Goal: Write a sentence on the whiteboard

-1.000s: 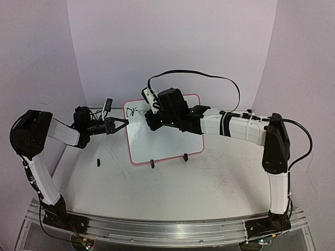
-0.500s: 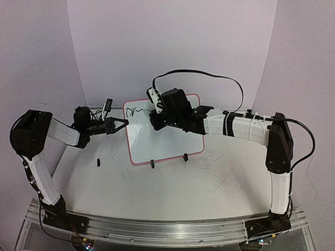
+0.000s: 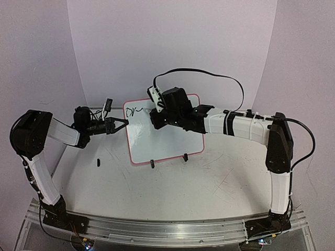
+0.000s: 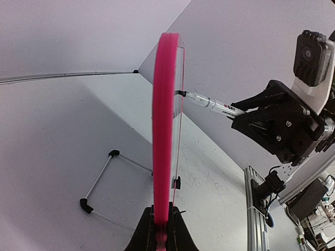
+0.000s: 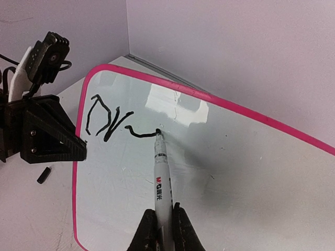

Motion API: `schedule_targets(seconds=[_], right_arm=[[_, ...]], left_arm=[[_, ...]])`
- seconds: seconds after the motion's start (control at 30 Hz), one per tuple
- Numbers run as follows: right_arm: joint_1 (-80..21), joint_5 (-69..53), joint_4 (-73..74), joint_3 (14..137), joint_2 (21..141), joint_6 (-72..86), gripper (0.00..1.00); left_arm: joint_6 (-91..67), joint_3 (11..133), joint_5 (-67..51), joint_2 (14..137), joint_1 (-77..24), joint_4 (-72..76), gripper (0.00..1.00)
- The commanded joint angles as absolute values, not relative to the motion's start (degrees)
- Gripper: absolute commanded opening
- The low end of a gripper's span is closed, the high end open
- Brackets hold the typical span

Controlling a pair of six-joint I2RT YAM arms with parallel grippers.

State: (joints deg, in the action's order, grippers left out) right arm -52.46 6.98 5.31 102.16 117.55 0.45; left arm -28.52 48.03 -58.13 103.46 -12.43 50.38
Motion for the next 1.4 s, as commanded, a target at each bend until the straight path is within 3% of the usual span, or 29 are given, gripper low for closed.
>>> schedule_targets(seconds=[0.0, 0.53, 1.37], right_arm=[[-51.5, 7.2, 5.0, 105.3, 118.9, 1.5, 0.00], [-52.2, 5.0, 6.6, 107.4, 121.8, 2.2, 0.00], [-53.2, 6.6, 6.7, 100.1, 117.8, 3.3, 0.00]], left_arm=[[-27.7, 50.8, -60.5, 102.7, -12.7, 51.9, 0.00], [-27.6, 50.8, -60.5, 102.9, -12.7, 51.8, 0.00], [-27.5, 50.6, -60.4, 102.8, -12.7, 51.6, 0.00]])
